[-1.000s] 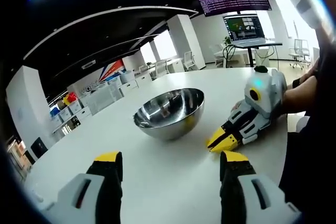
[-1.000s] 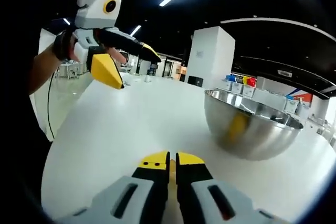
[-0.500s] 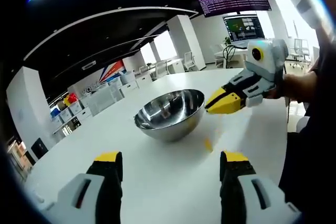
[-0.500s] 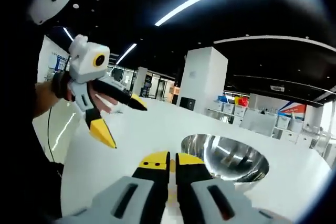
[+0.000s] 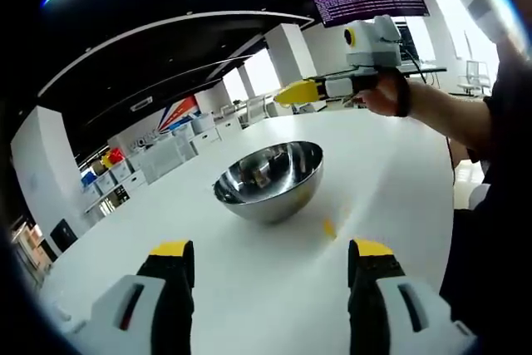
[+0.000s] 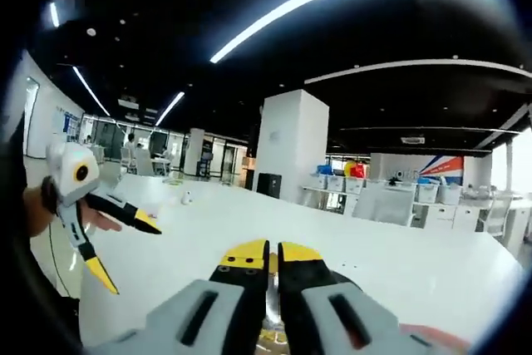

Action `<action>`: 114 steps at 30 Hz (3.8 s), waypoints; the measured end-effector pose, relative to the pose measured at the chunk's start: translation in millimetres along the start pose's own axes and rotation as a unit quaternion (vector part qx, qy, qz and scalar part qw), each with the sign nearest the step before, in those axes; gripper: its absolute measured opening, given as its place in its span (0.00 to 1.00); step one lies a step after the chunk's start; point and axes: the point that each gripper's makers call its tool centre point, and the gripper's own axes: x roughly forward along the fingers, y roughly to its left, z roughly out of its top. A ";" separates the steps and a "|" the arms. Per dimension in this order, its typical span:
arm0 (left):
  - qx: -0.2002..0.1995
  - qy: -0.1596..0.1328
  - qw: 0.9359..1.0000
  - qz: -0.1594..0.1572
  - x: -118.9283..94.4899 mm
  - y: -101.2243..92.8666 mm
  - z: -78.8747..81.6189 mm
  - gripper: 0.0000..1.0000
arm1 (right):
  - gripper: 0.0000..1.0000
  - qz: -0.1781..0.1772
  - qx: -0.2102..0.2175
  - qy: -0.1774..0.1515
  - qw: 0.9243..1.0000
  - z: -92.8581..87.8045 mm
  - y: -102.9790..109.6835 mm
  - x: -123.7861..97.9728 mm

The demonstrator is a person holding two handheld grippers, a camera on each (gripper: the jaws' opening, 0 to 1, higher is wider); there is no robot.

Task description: Pick up the QQ candy scattered on the table and place it into the stainless steel bowl on the table

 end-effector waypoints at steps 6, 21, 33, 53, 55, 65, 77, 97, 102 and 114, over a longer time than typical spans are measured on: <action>-0.001 0.002 1.000 0.003 -1.0 1.5 -1.4 0.75 | 0.04 -0.003 0.042 0.044 0.998 -39.1 -2.5 18.4; -0.003 0.004 1.000 -0.005 3.5 0.0 -4.3 0.74 | 0.18 -0.003 0.088 0.065 0.994 -64.2 -7.5 17.8; -0.007 0.002 1.000 -0.007 2.8 0.0 -2.9 0.76 | 0.17 -0.006 0.090 0.065 0.994 -64.9 -6.2 15.9; -0.009 0.007 1.000 -0.016 4.3 -4.0 -3.1 0.78 | 0.17 0.002 0.020 -0.063 0.998 45.9 10.7 -11.9; -0.009 0.007 1.000 -0.017 4.4 -4.2 -2.8 0.78 | 0.17 0.029 0.023 -0.089 0.995 65.6 26.0 -18.4; -0.006 0.008 1.000 -0.018 2.8 -4.3 -1.5 0.78 | 0.17 0.097 0.021 -0.122 0.987 90.4 70.1 -51.4; -0.004 0.011 1.000 -0.023 2.8 -7.0 -1.5 0.78 | 0.16 0.122 0.057 0.049 0.990 -59.7 105.6 -45.7; -0.015 0.009 0.999 -0.035 3.4 -13.4 -5.1 0.77 | 0.12 0.054 0.071 0.152 0.984 -162.5 78.9 -25.5; -0.017 0.008 0.999 -0.031 3.6 -10.6 -4.8 0.77 | 0.12 0.055 0.067 0.158 0.984 -165.7 80.8 -26.1; -0.016 0.008 0.999 -0.031 4.6 -10.3 -4.9 0.77 | 0.09 0.061 0.105 0.173 0.977 -172.3 84.9 -24.9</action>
